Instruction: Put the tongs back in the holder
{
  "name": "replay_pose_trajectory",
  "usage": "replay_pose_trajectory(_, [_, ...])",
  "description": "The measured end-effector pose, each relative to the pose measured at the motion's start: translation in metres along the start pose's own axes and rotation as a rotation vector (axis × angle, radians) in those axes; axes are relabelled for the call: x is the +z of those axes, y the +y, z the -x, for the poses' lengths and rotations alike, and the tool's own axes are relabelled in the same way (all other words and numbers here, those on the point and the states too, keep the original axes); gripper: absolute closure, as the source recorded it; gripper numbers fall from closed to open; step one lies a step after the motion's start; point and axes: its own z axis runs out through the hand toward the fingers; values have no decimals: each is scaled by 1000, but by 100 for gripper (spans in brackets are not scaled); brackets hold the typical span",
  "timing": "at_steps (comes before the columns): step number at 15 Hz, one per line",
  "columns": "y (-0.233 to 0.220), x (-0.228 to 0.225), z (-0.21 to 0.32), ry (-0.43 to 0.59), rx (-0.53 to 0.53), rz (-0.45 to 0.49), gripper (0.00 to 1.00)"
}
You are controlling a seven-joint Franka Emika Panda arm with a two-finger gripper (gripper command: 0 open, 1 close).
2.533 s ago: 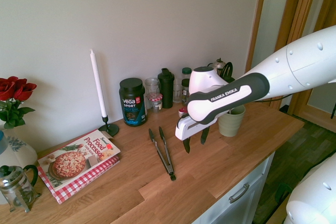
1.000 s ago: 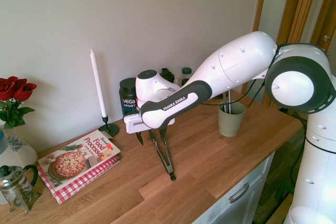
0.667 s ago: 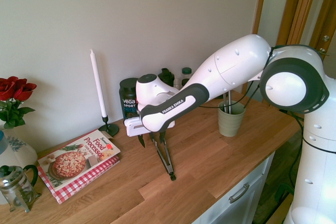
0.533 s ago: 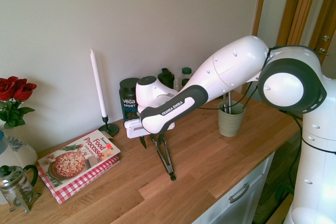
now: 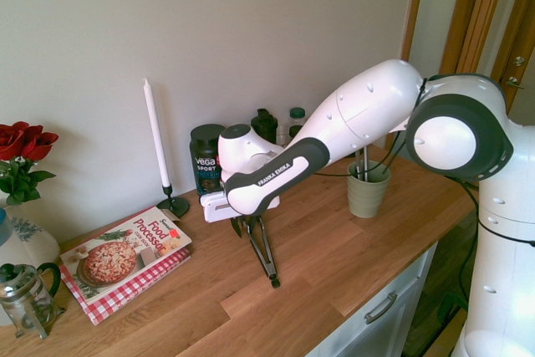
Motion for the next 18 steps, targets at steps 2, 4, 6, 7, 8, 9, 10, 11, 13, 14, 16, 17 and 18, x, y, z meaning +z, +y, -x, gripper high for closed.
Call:
replay_pose_trajectory(2, [0, 0, 0, 0, -2, 0, 100])
replay_pose_trajectory(4, [-1, -1, 1, 0, -6, -4, 100])
replay_pose_trajectory(6, [-1, -1, 1, 0, -8, -5, 100])
replay_pose_trajectory(7, [-1, -2, 1, 0, -8, -6, 100])
replay_pose_trajectory(8, [-1, -3, 0, 2, -8, -9, 100])
replay_pose_trajectory(9, [-1, -8, -1, 3, -9, -17, 100])
replay_pose_trajectory(10, [-2, -18, -2, 4, -13, -29, 100])
replay_pose_trajectory(11, [-3, -34, -3, 7, -20, -49, 100])
replay_pose_trajectory(13, [-5, -87, -2, 28, -45, -104, 100])
replay_pose_trajectory(14, [-3, -112, -1, 36, -53, -126, 100])
replay_pose_trajectory(16, [3, -141, -3, 35, -54, -150, 100])
replay_pose_trajectory(17, [5, -146, -5, 32, -49, -153, 100])
replay_pose_trajectory(18, [6, -148, -8, 24, -42, -153, 100])
